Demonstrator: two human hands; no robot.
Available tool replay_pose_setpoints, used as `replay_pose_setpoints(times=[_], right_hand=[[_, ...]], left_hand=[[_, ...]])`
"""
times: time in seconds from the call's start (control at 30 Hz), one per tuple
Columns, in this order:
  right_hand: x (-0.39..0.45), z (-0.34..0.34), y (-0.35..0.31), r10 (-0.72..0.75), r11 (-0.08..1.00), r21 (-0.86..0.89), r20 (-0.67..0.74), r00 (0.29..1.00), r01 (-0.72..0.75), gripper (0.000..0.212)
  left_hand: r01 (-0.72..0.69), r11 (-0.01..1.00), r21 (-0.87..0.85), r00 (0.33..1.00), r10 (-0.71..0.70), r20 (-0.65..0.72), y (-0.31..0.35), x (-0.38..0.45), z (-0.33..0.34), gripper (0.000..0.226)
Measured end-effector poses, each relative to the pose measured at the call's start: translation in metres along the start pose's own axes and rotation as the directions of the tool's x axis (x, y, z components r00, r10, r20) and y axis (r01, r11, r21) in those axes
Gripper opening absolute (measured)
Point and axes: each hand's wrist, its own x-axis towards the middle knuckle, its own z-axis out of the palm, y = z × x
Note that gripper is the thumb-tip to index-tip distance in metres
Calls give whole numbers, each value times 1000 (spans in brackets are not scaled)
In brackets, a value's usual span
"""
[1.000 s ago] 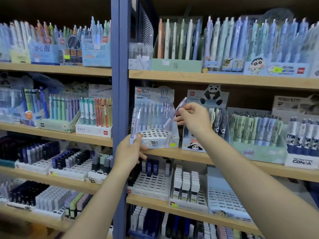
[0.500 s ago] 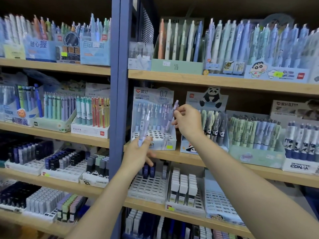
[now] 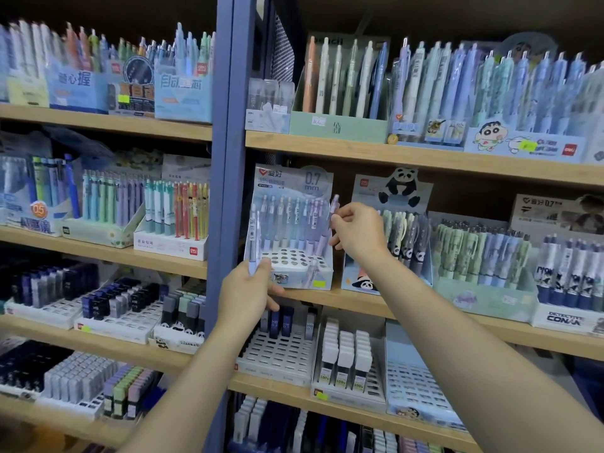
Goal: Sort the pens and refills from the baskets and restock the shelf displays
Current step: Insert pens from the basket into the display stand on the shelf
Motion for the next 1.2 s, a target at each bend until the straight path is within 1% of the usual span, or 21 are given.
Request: replay_pose_setpoints(times=[0.1,0.2,0.3,0.4,0.5,0.6,0.7,0.83,0.93,1.0,1.03,1.1,1.13,1.17,1.2], right_hand=[[3,0,1,26,1000,-3,28,999,-26,13],[4,2,0,25,1000,-4,20,1000,-25,18],[4,7,0,29,999,-18,15,999,-29,23],[7,15,2,30,999,-31,3,1000,-30,21],[9,23,8,-10,998,-57,-12,1000,10,17],[8,32,13,-39,995,-91,-51,998,35,19],[6,38,15,-30,998,-65,-77,997,25,19],[2,39,16,-23,1000,18,-73,997,25,17],[-6,37,14,-26,1000,12,-46,999,26,16],[-16,34,9,-36,999,-17,-29,999,35,27],[-22,32,7,-59,998,-30,-61,996,57,30],[-37,28,0,-118,993,-5,-133,984,118,22],[-43,25,-4,-122,990,52,-114,986,129,21],[-48,22,-9,-107,985,129,-37,994,111,25],[-54,19,-14,-78,975,212,90,993,58,28]], left_hand=[[-7,1000,-7,1000,7,19,2,-1,3,27],[-6,1000,-17,999,7,46,3,-2,4,28],[-5,1000,-28,999,6,44,0,-4,1,30],[-4,999,-34,1000,5,29,-2,-6,-1,30],[0,1000,-32,1000,0,21,-2,-7,-2,28],[4,998,-57,1000,-4,6,-2,-6,-3,26],[-1,995,-103,1000,1,6,-2,-5,-5,25],[-20,977,-211,997,35,70,1,-3,-11,24],[-14,977,-211,993,39,111,2,-4,-11,26],[-1,968,-251,984,45,171,3,-6,-10,30],[7,963,-269,978,50,205,3,-6,-10,34],[15,958,-288,962,65,265,4,-7,-11,40],[16,956,-294,954,74,291,4,-7,-12,41],[16,954,-300,946,83,315,4,-7,-13,42],[18,953,-304,936,91,341,4,-7,-13,42]])
